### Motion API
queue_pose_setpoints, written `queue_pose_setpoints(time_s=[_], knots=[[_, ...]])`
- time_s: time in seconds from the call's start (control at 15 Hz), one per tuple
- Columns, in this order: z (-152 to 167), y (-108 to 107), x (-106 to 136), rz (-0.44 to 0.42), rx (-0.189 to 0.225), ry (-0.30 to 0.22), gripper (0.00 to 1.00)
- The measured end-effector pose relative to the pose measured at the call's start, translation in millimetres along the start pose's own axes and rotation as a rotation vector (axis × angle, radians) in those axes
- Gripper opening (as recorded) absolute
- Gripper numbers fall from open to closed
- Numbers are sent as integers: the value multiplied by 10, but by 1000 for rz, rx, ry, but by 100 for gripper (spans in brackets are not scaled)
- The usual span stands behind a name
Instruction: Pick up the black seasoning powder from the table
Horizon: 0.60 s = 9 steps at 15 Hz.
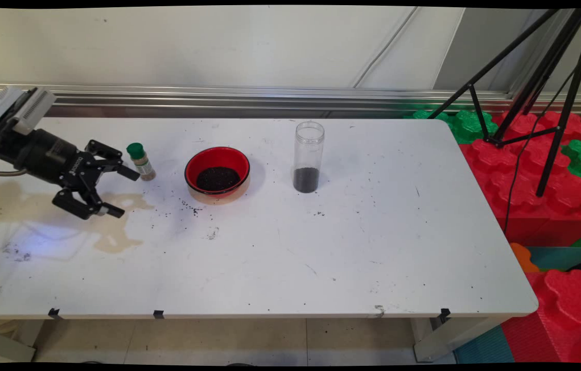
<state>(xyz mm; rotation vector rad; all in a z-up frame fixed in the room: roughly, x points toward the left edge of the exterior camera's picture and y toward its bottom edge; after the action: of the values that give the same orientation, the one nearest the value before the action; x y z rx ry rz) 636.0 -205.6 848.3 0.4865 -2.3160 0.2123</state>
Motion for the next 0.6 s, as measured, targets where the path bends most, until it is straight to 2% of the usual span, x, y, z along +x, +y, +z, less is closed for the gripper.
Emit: queue_pose_setpoints(time_s=[0.6], knots=[[163, -87, 131, -20, 36, 17, 100]])
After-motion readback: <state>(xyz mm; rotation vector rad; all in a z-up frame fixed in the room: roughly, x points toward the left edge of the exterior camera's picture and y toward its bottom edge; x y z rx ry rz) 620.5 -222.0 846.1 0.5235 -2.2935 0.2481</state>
